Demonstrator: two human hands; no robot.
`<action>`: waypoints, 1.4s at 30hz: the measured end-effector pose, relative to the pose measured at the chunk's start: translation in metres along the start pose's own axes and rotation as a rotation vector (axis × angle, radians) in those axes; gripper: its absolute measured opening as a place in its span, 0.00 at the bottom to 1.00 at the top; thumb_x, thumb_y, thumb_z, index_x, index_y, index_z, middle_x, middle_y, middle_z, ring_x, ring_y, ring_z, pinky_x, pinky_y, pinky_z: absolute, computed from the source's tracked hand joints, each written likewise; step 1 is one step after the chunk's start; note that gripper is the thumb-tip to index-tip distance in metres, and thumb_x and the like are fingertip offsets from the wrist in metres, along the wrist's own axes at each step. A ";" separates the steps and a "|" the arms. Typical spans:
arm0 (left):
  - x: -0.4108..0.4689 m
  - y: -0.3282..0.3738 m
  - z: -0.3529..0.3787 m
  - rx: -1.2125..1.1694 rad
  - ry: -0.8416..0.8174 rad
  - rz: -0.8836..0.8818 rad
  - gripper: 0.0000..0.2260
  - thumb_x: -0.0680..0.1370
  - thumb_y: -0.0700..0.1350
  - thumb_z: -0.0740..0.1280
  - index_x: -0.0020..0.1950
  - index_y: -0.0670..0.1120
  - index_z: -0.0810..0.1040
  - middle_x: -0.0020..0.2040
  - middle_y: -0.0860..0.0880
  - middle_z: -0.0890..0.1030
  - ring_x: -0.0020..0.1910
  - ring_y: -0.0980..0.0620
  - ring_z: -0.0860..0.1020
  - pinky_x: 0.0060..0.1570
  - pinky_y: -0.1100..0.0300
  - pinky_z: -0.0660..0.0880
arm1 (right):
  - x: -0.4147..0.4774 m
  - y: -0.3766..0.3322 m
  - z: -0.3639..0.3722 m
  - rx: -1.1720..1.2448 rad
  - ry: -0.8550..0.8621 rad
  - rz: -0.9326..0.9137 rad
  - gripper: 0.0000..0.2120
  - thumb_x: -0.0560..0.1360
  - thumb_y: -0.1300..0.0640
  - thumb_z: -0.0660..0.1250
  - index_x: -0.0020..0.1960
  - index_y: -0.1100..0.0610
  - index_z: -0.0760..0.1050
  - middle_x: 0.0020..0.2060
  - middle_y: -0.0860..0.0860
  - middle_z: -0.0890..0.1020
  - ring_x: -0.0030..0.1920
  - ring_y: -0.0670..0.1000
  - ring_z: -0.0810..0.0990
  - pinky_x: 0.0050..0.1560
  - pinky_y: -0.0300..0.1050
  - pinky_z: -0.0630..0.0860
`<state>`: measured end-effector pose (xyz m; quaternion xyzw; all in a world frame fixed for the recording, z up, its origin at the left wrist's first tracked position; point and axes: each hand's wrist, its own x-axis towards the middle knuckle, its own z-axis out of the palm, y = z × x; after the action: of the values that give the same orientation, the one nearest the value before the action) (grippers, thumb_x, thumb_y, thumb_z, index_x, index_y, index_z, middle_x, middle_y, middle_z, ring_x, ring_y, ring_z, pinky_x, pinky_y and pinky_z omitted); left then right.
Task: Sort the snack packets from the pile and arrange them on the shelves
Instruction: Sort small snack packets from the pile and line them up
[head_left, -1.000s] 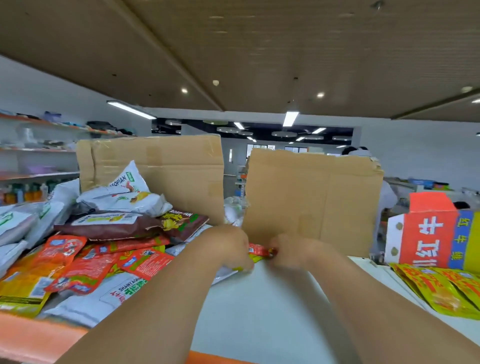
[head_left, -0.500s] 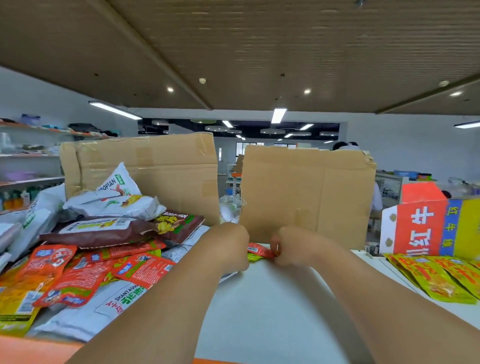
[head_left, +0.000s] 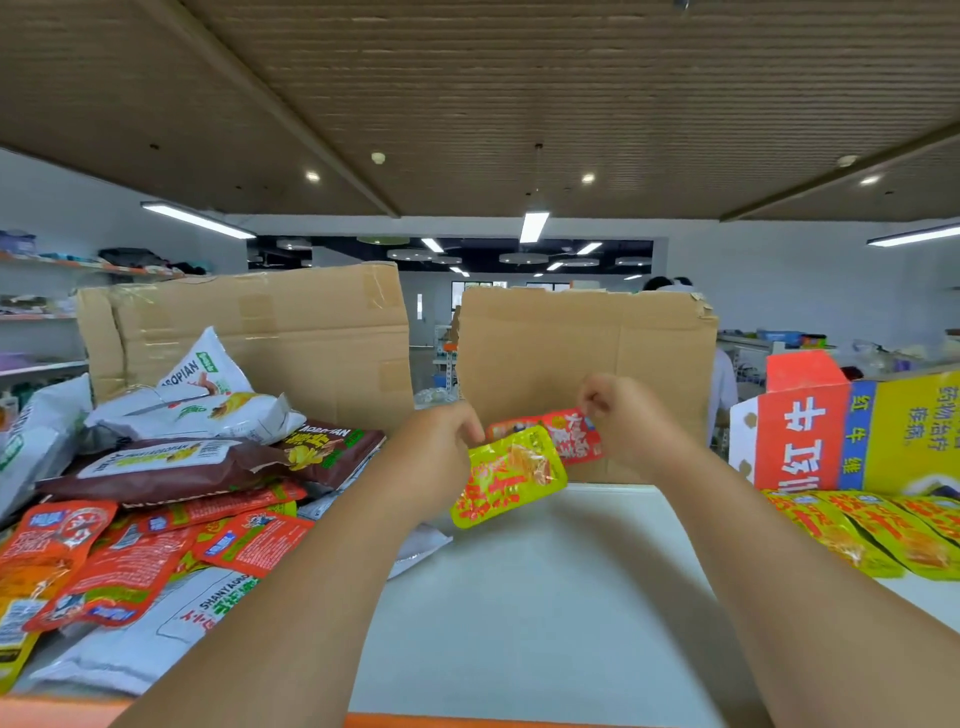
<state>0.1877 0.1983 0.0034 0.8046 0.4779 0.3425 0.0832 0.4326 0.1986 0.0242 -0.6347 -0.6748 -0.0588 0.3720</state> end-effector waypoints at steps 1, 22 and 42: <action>0.000 -0.001 0.000 0.020 -0.030 -0.006 0.14 0.80 0.35 0.60 0.51 0.54 0.77 0.41 0.51 0.78 0.34 0.55 0.74 0.27 0.66 0.66 | -0.001 0.002 -0.005 0.093 0.033 0.041 0.13 0.75 0.71 0.59 0.39 0.55 0.73 0.35 0.54 0.77 0.36 0.54 0.74 0.34 0.45 0.65; -0.023 0.032 0.007 0.281 -0.672 0.084 0.27 0.73 0.51 0.72 0.70 0.69 0.73 0.59 0.60 0.78 0.51 0.56 0.78 0.46 0.61 0.76 | -0.027 -0.017 -0.003 -0.301 -0.595 0.152 0.14 0.80 0.57 0.63 0.64 0.59 0.77 0.36 0.47 0.76 0.30 0.45 0.69 0.23 0.32 0.64; -0.019 0.027 0.020 0.318 -0.491 0.008 0.18 0.72 0.64 0.73 0.58 0.57 0.77 0.58 0.55 0.76 0.55 0.53 0.76 0.55 0.57 0.76 | -0.038 -0.031 -0.011 -0.362 -0.800 0.218 0.29 0.70 0.44 0.77 0.67 0.53 0.75 0.58 0.51 0.79 0.59 0.56 0.80 0.46 0.47 0.80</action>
<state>0.2138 0.1717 -0.0079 0.8682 0.4880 0.0586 0.0681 0.4059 0.1562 0.0228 -0.7297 -0.6735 0.1135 -0.0309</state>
